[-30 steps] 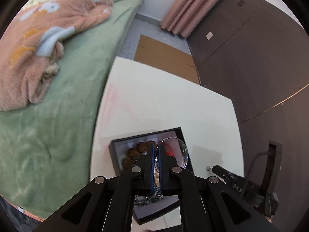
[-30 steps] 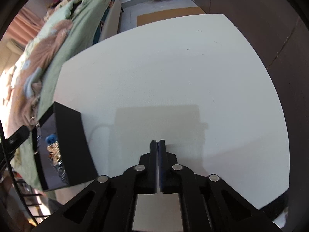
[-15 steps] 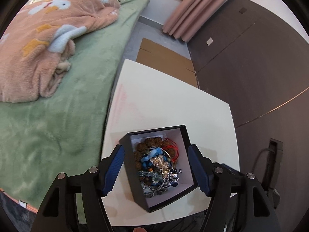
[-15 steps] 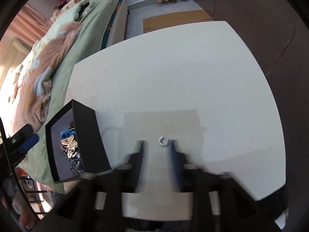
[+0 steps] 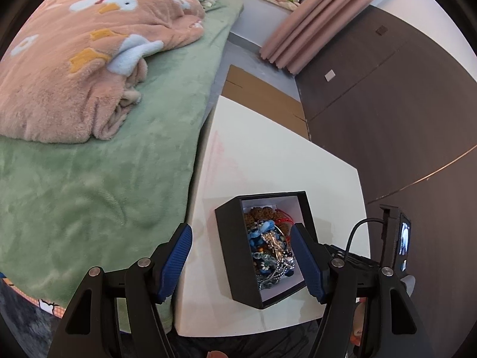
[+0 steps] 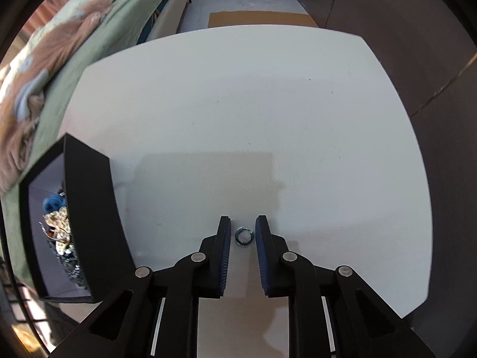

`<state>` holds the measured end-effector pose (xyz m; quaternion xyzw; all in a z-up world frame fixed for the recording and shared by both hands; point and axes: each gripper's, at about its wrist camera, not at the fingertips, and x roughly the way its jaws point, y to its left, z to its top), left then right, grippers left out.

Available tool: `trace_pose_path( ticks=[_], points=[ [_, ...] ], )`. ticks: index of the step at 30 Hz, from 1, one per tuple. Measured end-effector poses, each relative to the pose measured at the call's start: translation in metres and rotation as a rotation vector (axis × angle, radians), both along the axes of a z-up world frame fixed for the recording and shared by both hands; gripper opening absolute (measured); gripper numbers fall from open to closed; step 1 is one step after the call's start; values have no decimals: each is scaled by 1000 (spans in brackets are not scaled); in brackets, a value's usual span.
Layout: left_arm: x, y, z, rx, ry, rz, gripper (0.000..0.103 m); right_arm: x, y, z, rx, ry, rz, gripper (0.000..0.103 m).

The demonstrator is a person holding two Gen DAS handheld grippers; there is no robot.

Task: Organize jewelry
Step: 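Grasp the small silver ring with the right gripper and drop it into the box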

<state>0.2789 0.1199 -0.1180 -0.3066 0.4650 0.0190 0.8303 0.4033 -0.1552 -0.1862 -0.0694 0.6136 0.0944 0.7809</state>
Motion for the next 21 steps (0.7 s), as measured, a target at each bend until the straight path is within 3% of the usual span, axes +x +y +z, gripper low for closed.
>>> trace_pose_path(
  ticks=[3,8,16,18,20,21],
  points=[
    [-4,2,2,2,-7,4,69,-2,4,1,-20,1,9,14],
    [-9,6,5,10,-17,16,69,-8,-2,22,50,-34,-18,14],
    [-19,10,16,27,-46,33,69,-30,9,91,276,-133,38,14],
    [-22,12,21,34,-58,41,75,-36,21,103,345,-144,75,14],
    [-28,15,27,40,-83,59,100,-40,30,114,437,-153,117,27],
    [-32,16,31,44,-102,70,103,-44,32,119,456,-165,128,51]
  ],
)
